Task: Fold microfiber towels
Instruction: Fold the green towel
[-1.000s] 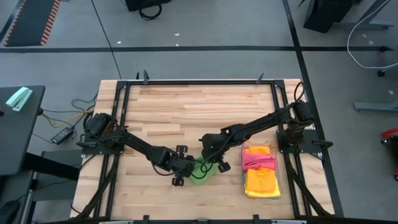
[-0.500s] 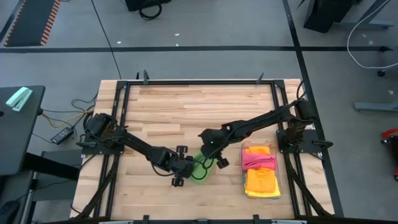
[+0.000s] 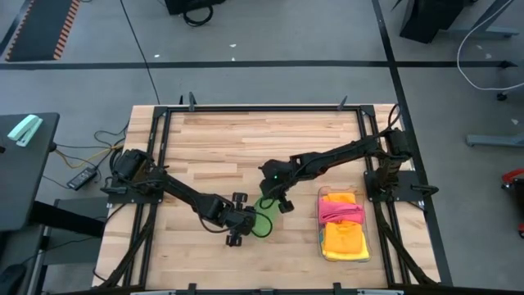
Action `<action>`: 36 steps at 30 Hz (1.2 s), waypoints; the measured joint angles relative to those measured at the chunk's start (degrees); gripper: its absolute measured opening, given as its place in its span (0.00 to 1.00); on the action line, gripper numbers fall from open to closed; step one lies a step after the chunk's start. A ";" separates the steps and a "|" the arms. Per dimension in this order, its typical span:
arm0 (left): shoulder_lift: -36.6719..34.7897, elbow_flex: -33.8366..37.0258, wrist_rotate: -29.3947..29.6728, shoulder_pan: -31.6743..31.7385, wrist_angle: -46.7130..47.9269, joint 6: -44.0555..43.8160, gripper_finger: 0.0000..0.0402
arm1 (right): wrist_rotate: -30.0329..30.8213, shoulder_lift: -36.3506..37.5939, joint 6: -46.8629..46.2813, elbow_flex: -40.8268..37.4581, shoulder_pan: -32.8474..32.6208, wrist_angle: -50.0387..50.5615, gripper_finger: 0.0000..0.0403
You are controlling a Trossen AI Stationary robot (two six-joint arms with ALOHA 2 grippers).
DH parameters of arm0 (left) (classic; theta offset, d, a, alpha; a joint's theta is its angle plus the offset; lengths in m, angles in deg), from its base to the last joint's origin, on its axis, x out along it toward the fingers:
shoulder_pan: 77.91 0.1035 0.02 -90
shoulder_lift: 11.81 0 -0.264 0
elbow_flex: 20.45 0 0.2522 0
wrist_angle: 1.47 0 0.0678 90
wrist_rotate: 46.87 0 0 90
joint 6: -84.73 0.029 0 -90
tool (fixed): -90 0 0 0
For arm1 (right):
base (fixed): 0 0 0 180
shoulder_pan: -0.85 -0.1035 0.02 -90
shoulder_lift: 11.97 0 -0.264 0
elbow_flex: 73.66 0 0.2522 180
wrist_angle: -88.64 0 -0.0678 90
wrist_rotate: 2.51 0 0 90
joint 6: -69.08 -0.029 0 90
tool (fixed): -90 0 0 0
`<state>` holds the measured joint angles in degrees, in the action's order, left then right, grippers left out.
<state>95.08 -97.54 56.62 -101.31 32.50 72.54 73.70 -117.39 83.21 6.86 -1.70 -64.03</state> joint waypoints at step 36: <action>0.00 0.00 0.00 0.00 -0.05 -2.61 0.07 | 15.25 2.46 -0.90 -5.27 -1.61 -7.77 0.40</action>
<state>95.08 -97.54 56.62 -101.31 32.46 69.93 88.94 -114.93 82.32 1.59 -3.31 -71.79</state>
